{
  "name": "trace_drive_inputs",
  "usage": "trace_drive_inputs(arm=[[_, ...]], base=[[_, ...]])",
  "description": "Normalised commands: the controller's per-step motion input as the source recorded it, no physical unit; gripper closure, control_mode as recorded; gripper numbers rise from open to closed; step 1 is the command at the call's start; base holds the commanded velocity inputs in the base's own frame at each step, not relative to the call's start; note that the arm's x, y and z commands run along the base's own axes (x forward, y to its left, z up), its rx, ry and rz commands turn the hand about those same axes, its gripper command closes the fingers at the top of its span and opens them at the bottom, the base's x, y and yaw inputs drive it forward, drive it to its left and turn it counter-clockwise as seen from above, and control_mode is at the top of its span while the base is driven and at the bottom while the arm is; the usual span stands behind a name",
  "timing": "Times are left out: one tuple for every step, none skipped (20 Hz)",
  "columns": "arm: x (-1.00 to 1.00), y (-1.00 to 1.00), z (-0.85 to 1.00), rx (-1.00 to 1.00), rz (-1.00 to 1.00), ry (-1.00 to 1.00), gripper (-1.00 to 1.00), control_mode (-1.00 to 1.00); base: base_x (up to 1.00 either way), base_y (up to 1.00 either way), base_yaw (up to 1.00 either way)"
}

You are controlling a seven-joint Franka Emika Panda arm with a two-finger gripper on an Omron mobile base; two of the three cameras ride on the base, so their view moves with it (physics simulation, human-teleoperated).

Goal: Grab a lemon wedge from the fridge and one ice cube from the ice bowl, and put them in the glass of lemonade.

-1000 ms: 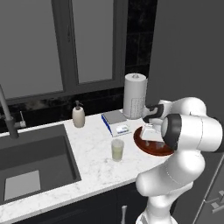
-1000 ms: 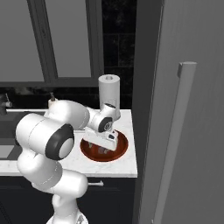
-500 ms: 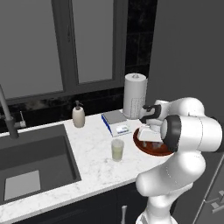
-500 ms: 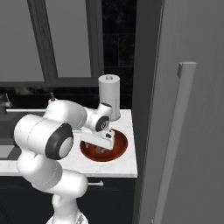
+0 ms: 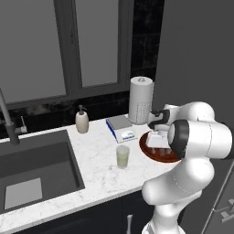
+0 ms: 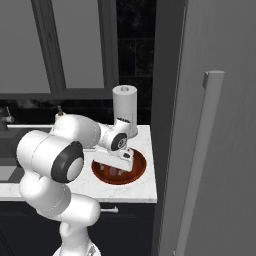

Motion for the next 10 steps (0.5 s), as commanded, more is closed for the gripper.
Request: trace_drive_inputs(arm=[[0.00,0.00,0.00,0.00,0.00,0.00,-1.00,-1.00],[0.00,0.00,0.00,0.00,0.00,0.00,-1.00,-1.00],[0.00,0.00,0.00,0.00,0.00,0.00,-1.00,-1.00],[0.00,0.00,0.00,0.00,0.00,0.00,-1.00,-1.00],[0.00,0.00,0.00,0.00,0.00,0.00,-1.00,-1.00],[0.00,0.00,-0.01,0.00,0.00,0.00,-1.00,-1.00],[0.00,0.00,-0.02,0.00,0.00,0.00,-1.00,-1.00],[0.00,0.00,-0.05,0.00,0.00,0.00,-1.00,-1.00],[0.00,0.00,-0.10,-0.01,0.00,0.00,-1.00,-1.00],[-0.10,0.11,-0.13,-0.08,0.00,-0.02,-1.00,-1.00]], base=[[0.00,0.00,0.00],[0.00,0.00,0.00],[0.00,0.00,0.00],[0.00,0.00,0.00],[0.00,0.00,0.00],[0.00,0.00,0.00],[0.00,0.00,0.00],[0.00,0.00,0.00],[0.00,0.00,0.00],[0.00,0.00,0.00]])
